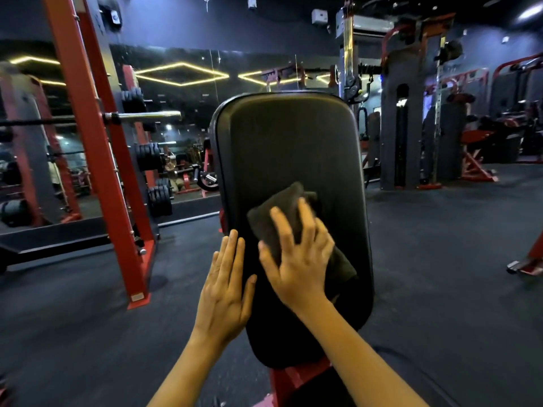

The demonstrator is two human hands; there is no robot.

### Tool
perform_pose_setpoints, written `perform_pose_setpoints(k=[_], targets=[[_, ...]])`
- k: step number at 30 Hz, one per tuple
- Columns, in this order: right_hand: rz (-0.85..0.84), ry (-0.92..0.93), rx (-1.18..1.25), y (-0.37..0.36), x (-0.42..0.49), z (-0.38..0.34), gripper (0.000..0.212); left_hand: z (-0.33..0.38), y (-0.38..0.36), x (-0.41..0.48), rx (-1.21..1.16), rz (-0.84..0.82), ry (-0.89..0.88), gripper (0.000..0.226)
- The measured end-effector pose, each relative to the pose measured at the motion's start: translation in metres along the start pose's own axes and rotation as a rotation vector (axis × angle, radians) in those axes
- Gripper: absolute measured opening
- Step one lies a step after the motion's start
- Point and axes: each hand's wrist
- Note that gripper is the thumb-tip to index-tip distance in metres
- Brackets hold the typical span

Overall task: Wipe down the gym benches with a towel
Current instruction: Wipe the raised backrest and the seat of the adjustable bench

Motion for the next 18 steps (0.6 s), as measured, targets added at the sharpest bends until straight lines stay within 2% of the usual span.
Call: perform_pose_setpoints(k=[2, 4, 5, 6, 9, 10, 11, 12, 16, 17, 18], targets=[[-0.038, 0.207, -0.011, -0.001, -0.035, 0.012, 0.055, -0.002, -0.003, -0.011, -0.033, -0.02, 0.021, 0.06], [-0.069, 0.257, -0.014, 0.004, -0.061, 0.034, 0.055, -0.002, -0.006, -0.021, -0.038, -0.032, 0.028, 0.061], [-0.068, 0.184, -0.007, 0.006, -0.066, 0.044, 0.055, -0.002, -0.006, -0.025, -0.029, -0.036, 0.022, 0.062], [-0.058, 0.036, 0.012, 0.007, -0.066, 0.049, 0.055, -0.003, -0.006, -0.029, -0.021, -0.044, 0.018, 0.064], [0.06, -0.539, 0.095, 0.004, -0.038, 0.038, 0.054, -0.002, -0.006, -0.038, -0.01, -0.061, -0.003, 0.067], [0.081, -0.603, 0.087, 0.003, -0.029, 0.028, 0.054, -0.002, -0.006, -0.039, -0.008, -0.062, -0.004, 0.068], [0.078, -0.548, 0.056, 0.001, -0.028, 0.02, 0.054, -0.002, -0.006, -0.042, -0.009, -0.067, -0.002, 0.068], [0.065, -0.401, 0.031, 0.0, -0.034, 0.015, 0.054, -0.002, -0.007, -0.044, -0.015, -0.07, -0.002, 0.068], [-0.093, 0.383, -0.043, 0.001, -0.097, 0.032, 0.053, -0.006, -0.012, -0.055, -0.053, -0.09, -0.005, 0.072], [-0.128, 0.495, -0.054, 0.003, -0.109, 0.045, 0.052, -0.007, -0.012, -0.058, -0.058, -0.097, 0.001, 0.072], [-0.151, 0.52, -0.052, 0.005, -0.117, 0.058, 0.051, -0.008, -0.013, -0.062, -0.059, -0.101, 0.011, 0.071]])
Point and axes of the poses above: each hand's wrist, its own x-axis towards the middle knuckle, its own y-axis out of the back of the hand, z = x × y, and after that the axes turned 6 degrees about y, right-handed
